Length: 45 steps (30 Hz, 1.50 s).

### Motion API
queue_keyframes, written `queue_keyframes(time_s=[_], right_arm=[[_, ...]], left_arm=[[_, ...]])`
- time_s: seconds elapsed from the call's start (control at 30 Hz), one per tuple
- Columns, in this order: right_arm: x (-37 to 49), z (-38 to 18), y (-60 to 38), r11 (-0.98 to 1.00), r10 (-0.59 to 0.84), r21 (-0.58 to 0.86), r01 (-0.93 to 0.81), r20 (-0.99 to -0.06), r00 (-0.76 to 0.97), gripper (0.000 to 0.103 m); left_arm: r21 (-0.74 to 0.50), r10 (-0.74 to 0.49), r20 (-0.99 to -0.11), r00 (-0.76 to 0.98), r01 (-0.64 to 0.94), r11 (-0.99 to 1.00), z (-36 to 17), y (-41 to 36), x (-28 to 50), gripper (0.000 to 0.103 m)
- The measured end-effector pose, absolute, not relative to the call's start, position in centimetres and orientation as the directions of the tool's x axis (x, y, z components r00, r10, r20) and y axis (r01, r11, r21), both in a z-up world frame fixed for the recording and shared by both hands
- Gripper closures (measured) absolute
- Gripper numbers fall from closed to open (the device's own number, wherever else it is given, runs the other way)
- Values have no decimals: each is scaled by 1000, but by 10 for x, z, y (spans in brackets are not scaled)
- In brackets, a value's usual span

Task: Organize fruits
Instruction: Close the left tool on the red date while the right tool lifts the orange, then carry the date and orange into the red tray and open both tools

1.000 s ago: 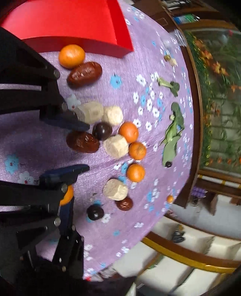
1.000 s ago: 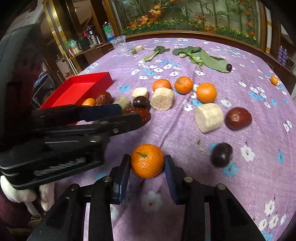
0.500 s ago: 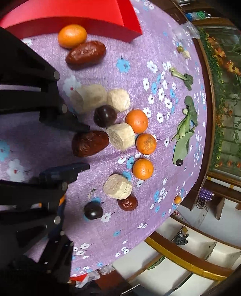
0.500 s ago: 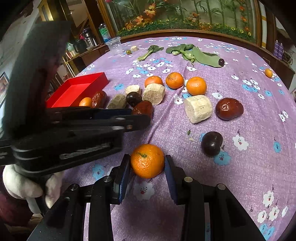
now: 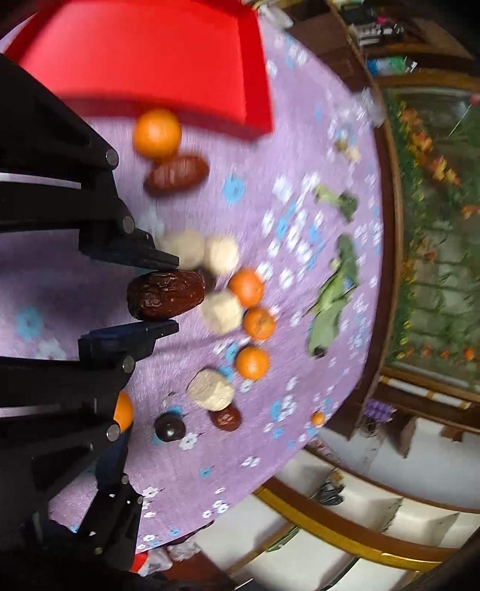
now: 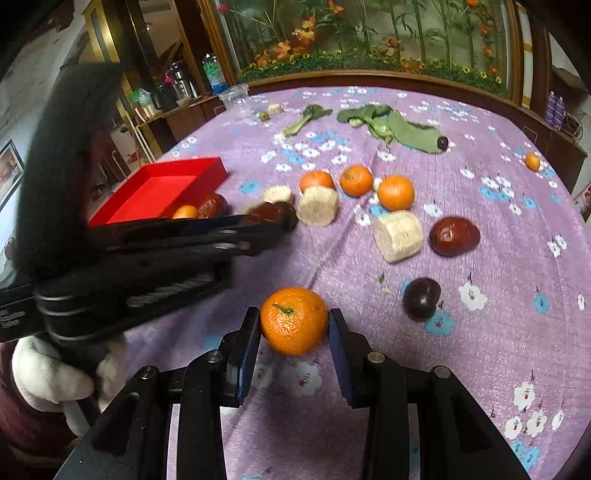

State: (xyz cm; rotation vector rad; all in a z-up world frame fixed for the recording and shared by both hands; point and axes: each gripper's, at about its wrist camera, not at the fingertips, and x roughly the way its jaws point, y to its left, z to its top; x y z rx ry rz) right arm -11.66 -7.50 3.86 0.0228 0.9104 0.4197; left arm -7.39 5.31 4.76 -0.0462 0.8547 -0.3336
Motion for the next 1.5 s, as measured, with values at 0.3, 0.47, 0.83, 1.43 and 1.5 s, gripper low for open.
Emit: queue_keyframes(time_s=[0.3,0.47,0.83,1.43,1.5], right_arm=[[-110,58,-20,871,449,229,-435,-731,513,63],[-102,64,36,823,500,223,-521,-721,480,63],[-86,47,125,751,546,225,-620,-740,393,62],[-82,26,151,747,521,209,-632,-774,360,62],[-82,25,152,745,521,209,-633,-774,359,62]], left_arm=[[-67,-59,-668,742,19,998,77,149,-96,76],[-27,81,-665,742,-133,991,69,203,-98,76],[-36,177,-679,712,-274,961,53,268,-100,76],[-40,189,-687,702,-296,954,48,278,-97,75],[-42,190,-685,703,-299,953,49,279,-98,68]])
